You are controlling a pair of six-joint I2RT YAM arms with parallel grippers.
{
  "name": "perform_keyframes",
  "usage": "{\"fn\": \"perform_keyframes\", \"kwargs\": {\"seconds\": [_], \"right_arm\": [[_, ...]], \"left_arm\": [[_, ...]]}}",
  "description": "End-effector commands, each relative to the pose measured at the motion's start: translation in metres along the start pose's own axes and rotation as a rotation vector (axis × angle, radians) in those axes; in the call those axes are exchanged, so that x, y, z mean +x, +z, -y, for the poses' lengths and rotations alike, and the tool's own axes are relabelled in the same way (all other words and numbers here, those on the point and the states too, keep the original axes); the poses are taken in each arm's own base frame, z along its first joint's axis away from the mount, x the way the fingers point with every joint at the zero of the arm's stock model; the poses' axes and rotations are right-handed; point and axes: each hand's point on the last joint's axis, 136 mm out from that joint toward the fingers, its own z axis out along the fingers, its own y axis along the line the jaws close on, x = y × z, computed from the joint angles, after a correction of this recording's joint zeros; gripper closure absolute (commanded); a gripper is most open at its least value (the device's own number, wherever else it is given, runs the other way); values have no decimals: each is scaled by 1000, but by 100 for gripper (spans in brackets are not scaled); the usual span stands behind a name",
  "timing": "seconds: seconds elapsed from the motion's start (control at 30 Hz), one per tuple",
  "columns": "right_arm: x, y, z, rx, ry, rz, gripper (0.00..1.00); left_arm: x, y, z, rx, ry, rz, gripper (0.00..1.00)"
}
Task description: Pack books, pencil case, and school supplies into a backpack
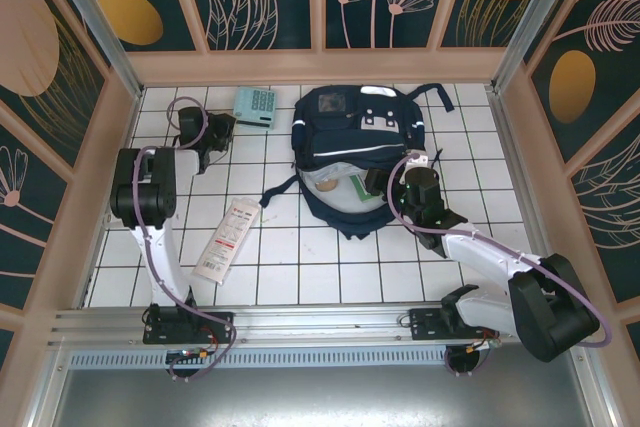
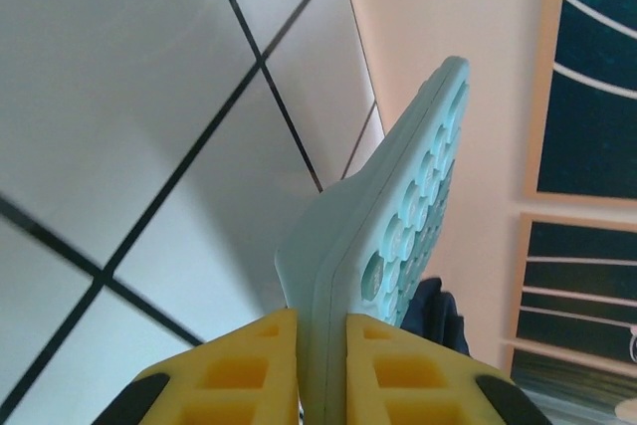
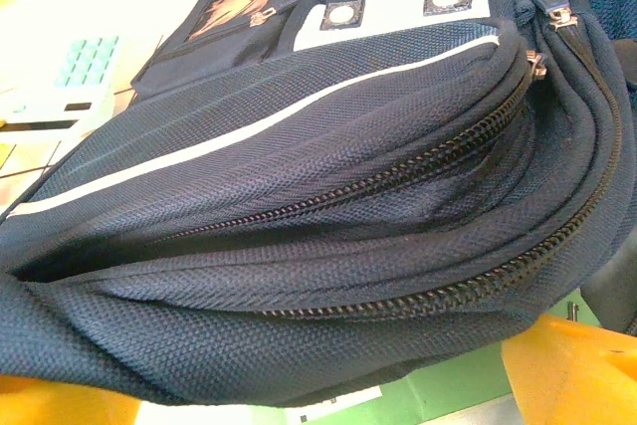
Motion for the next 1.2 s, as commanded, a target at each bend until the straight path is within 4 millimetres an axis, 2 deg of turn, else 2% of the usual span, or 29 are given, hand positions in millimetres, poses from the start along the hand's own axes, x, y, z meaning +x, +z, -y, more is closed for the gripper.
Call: {"fn": "perform_keyframes", "kwargs": {"seconds": [0.0, 0.23, 0.27, 0.3, 0.5, 0.6, 0.73, 0.83, 0.97, 1.07, 1.17], "right_arm": [[-13, -4, -10, -48, 1, 55, 9], [-13, -5, -14, -47, -19, 56, 8], [-14, -6, -13, -42, -23, 57, 7], [-15, -7, -14, -42, -25, 59, 2], [-25, -12, -21, -37, -56, 66, 1], [-32, -16, -26, -25, -83, 67, 1], [-37, -31, -44, -47, -142, 65, 1], [-38, -42, -53, -19, -204, 54, 1], [-27, -53, -74, -11, -381, 23, 1], [-21, -51, -84, 4, -468, -2, 1], [-9, -38, -87, 27, -537, -70, 1]], "left_arm": [[4, -24, 41, 138, 40, -4, 83], [35, -61, 41, 157, 64, -56, 82], [40, -67, 43, 162, 70, -62, 83], [45, -72, 44, 167, 76, -68, 82], [85, -99, 51, 164, 141, -125, 83], [100, -114, 49, 169, 148, -136, 84], [115, -133, 43, 180, 135, -161, 84], [124, -142, 36, 170, 139, -178, 84], [130, -154, 30, 163, 144, -183, 85], [130, -161, 30, 157, 169, -174, 85], [130, -166, 29, 153, 183, -167, 85]]}}
